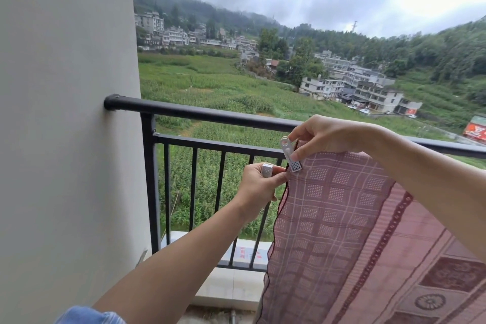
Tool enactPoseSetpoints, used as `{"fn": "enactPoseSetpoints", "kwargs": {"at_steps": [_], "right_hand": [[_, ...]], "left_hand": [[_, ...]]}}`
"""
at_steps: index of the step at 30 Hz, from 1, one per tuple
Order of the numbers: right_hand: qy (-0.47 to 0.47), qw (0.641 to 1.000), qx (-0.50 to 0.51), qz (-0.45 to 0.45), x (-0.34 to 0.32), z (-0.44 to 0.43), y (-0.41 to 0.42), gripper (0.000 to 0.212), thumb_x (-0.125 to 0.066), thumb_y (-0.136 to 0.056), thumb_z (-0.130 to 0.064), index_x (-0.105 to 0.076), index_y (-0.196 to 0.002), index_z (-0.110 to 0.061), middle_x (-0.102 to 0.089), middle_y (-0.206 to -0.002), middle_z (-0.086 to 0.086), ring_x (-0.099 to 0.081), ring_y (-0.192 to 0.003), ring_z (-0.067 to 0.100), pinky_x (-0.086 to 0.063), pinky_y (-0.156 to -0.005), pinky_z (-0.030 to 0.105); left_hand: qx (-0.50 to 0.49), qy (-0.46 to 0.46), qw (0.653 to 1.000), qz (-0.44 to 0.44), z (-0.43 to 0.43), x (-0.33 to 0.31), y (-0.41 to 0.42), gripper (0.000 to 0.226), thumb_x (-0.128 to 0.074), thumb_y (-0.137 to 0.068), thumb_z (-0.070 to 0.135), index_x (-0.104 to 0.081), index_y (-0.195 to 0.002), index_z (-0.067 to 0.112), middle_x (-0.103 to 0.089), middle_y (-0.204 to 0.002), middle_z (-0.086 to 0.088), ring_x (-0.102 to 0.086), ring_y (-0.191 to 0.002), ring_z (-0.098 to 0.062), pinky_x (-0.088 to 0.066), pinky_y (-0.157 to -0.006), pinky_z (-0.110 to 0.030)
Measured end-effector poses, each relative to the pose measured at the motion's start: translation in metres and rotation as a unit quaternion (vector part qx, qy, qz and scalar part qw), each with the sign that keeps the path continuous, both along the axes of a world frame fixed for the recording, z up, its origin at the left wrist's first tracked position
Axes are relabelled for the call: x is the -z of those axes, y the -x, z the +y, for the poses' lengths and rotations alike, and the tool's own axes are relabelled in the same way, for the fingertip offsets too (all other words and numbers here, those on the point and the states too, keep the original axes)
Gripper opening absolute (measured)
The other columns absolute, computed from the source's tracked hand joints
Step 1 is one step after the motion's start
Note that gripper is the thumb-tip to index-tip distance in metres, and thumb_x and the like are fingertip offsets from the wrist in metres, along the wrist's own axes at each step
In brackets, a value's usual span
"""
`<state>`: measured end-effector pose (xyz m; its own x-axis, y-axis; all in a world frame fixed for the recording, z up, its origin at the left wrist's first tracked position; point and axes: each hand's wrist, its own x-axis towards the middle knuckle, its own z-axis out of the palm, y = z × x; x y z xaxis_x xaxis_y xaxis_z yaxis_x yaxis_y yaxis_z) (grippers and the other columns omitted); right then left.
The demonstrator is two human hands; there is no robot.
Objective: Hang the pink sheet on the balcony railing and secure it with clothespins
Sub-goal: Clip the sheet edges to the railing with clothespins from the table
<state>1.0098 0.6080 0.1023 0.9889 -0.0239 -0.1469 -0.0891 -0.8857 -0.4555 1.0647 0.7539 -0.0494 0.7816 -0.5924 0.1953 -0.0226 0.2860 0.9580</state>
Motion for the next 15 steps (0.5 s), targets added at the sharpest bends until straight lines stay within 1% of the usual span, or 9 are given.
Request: {"fn": "enactPoseSetpoints", "kwargs": {"at_steps": [2,3,5,6,7,9,11,13,15], "right_hand": [[-0.003,1.000,0.005,0.005,-0.002,0.000,0.006,0.049,-0.080,-0.069,-0.044,-0.068,-0.113,-0.023,-0.062,-0.059,-0.022,-0.056,-0.056,-0.007,-0.042,-0.059,0.014],[-0.009,1.000,0.013,-0.010,-0.003,0.001,0.010,0.057,-0.078,-0.067,-0.047,-0.066,-0.117,-0.024,-0.068,-0.070,-0.023,-0.062,-0.066,-0.007,-0.048,-0.066,0.015],[-0.009,0.995,0.028,-0.094,-0.006,0.003,0.013,0.059,-0.076,-0.069,-0.045,-0.064,-0.120,-0.021,-0.073,-0.097,-0.011,-0.068,-0.089,0.005,-0.053,-0.087,0.027],[0.001,0.987,0.025,-0.160,-0.007,0.007,0.013,0.051,-0.076,-0.073,-0.040,-0.064,-0.118,-0.018,-0.071,-0.102,-0.005,-0.067,-0.093,0.008,-0.054,-0.090,0.030],[0.015,0.973,0.015,-0.231,-0.006,0.013,0.014,0.043,-0.075,-0.078,-0.034,-0.065,-0.115,-0.015,-0.071,-0.102,-0.003,-0.067,-0.092,0.008,-0.054,-0.089,0.027],[0.042,0.942,-0.016,-0.333,-0.003,0.031,0.015,0.031,-0.073,-0.083,-0.029,-0.068,-0.109,-0.014,-0.071,-0.096,-0.003,-0.066,-0.084,0.003,-0.052,-0.077,0.012],[0.065,0.925,-0.051,-0.370,0.008,0.052,0.018,0.024,-0.070,-0.086,-0.029,-0.069,-0.106,-0.016,-0.070,-0.090,-0.008,-0.063,-0.077,-0.004,-0.047,-0.067,0.003],[0.087,0.921,-0.095,-0.367,0.033,0.071,0.022,0.021,-0.068,-0.088,-0.029,-0.071,-0.105,-0.018,-0.070,-0.087,-0.011,-0.064,-0.074,-0.004,-0.047,-0.066,0.005],[0.109,0.925,-0.144,-0.333,0.072,0.085,0.028,0.018,-0.066,-0.089,-0.029,-0.073,-0.102,-0.018,-0.072,-0.088,-0.009,-0.066,-0.075,0.003,-0.052,-0.069,0.017]], "left_hand": [[0.015,-0.018,1.000,0.011,0.006,0.007,-0.003,0.017,-0.077,-0.078,0.012,-0.069,-0.089,0.002,-0.066,-0.064,0.001,-0.051,-0.042,-0.001,-0.044,-0.043,-0.022],[0.016,-0.032,0.999,0.016,0.010,0.012,-0.005,0.016,-0.074,-0.080,0.011,-0.068,-0.092,0.002,-0.068,-0.068,-0.002,-0.051,-0.041,-0.001,-0.043,-0.043,-0.021],[-0.005,-0.073,0.997,0.033,0.021,0.025,-0.012,0.019,-0.069,-0.086,0.017,-0.065,-0.097,0.003,-0.065,-0.071,-0.006,-0.048,-0.039,-0.003,-0.041,-0.043,-0.021],[-0.021,-0.095,0.994,0.047,0.028,0.032,-0.016,0.022,-0.063,-0.090,0.022,-0.061,-0.101,0.003,-0.062,-0.071,-0.006,-0.044,-0.039,-0.005,-0.040,-0.042,-0.022],[-0.037,-0.114,0.991,0.065,0.036,0.040,-0.021,0.024,-0.056,-0.094,0.025,-0.056,-0.103,0.003,-0.058,-0.071,-0.006,-0.041,-0.040,-0.007,-0.038,-0.042,-0.023],[-0.075,-0.139,0.983,0.097,0.055,0.057,-0.029,0.025,-0.042,-0.097,0.027,-0.048,-0.104,0.003,-0.053,-0.075,-0.008,-0.038,-0.043,-0.010,-0.034,-0.042,-0.026],[-0.124,-0.157,0.973,0.116,0.078,0.075,-0.035,0.019,-0.039,-0.095,0.023,-0.046,-0.097,0.006,-0.050,-0.075,-0.010,-0.036,-0.042,-0.012,-0.031,-0.041,-0.026],[-0.171,-0.183,0.960,0.125,0.103,0.092,-0.036,0.013,-0.043,-0.093,0.019,-0.048,-0.088,0.007,-0.049,-0.070,-0.009,-0.034,-0.040,-0.014,-0.029,-0.039,-0.024],[-0.207,-0.215,0.945,0.131,0.124,0.111,-0.030,0.015,-0.050,-0.091,0.020,-0.052,-0.082,0.008,-0.046,-0.063,-0.007,-0.032,-0.040,-0.015,-0.028,-0.039,-0.023]]}}
